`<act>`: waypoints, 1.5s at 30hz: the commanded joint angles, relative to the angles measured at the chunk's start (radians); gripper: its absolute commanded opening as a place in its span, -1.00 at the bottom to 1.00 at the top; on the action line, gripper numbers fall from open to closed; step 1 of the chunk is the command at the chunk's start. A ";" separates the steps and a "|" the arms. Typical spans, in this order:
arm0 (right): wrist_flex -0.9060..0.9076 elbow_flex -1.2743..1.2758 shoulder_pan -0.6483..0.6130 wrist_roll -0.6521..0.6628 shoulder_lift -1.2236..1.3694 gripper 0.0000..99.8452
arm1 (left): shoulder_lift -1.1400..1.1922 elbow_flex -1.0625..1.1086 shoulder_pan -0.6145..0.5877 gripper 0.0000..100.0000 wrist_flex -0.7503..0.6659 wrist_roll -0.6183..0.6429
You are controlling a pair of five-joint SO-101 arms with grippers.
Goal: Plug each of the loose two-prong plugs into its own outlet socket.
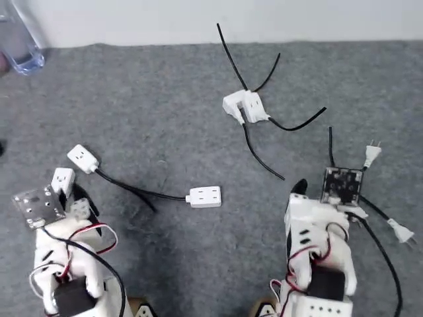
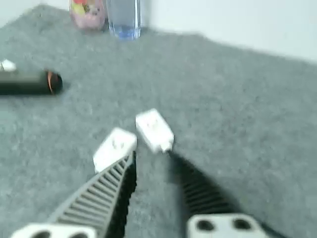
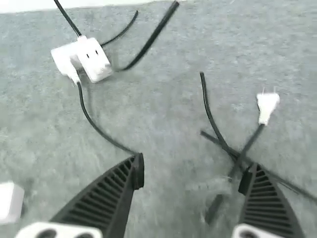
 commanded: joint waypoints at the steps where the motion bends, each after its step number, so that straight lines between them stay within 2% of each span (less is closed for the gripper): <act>1: 0.058 -0.011 -0.001 0.048 -0.058 -0.38 | 0.020 0.041 -0.002 -0.31 0.020 0.002; 5: 0.051 0.014 0.042 0.127 -0.048 -0.38 | 0.014 0.111 -0.002 -0.28 0.021 0.002; 12: 0.025 0.005 0.171 0.097 -0.085 -0.38 | -0.029 0.228 0.017 -0.28 -0.097 0.000; 14: -0.004 -0.008 0.216 0.112 -0.085 -0.38 | -0.028 0.228 0.046 -0.28 -0.069 -0.003; 23: -0.079 -0.144 0.424 0.400 -0.074 -0.39 | -0.028 0.228 0.072 -0.28 -0.058 -0.003; 33: -0.094 -0.110 0.576 0.572 -0.045 -0.39 | -0.028 0.228 0.071 -0.28 -0.061 -0.005; 39: 0.081 -0.457 0.641 0.601 0.220 -0.51 | -0.028 0.228 0.071 -0.28 -0.063 -0.005; 45: 0.401 -0.947 0.634 0.608 0.556 -0.36 | -0.028 0.228 0.071 -0.28 -0.063 -0.005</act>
